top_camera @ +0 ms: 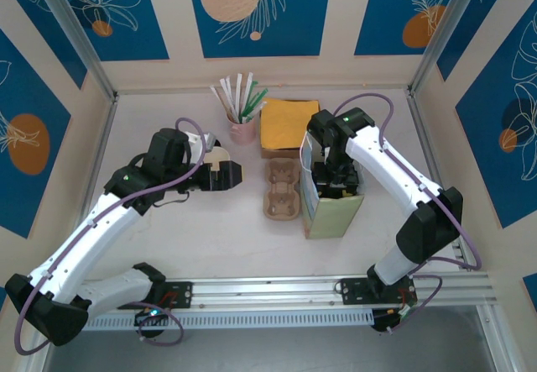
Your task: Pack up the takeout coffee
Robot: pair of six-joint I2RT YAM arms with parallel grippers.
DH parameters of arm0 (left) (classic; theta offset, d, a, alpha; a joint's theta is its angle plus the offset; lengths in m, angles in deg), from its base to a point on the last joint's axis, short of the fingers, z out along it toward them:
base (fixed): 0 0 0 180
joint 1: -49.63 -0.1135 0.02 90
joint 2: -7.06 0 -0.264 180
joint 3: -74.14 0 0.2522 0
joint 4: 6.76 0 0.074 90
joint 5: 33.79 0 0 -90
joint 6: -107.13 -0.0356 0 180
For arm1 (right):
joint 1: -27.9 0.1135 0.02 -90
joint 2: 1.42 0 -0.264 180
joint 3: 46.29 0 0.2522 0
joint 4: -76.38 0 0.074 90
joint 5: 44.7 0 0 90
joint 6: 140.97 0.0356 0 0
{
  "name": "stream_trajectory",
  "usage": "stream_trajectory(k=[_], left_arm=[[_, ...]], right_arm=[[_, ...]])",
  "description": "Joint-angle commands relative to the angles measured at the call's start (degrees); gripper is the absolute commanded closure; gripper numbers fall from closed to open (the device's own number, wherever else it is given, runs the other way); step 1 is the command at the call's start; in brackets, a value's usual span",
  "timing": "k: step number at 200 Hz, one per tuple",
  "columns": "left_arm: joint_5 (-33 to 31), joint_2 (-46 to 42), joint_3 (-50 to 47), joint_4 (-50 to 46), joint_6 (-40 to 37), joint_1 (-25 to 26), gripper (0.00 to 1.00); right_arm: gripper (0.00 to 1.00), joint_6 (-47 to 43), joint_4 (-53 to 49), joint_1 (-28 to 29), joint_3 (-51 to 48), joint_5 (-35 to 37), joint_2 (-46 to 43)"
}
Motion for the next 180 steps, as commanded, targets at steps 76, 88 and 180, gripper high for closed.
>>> stream_trajectory(k=[76, 88, 180], left_arm=[[1.91, 0.22, -0.33, 2.23, 2.21, 0.44, 0.0], [1.83, 0.13, -0.32, 2.24, 2.19, 0.51, 0.0], [2.14, 0.33, -0.53, 2.68, 2.14, 0.49, 0.0]], right_arm=[[0.43, 0.42, -0.22, -0.34, -0.86, -0.81, -1.96], [0.43, 0.41, -0.24, -0.36, -0.93, -0.81, -1.94], [0.43, 0.51, -0.87, -0.27, -0.42, -1.45, -2.34]])
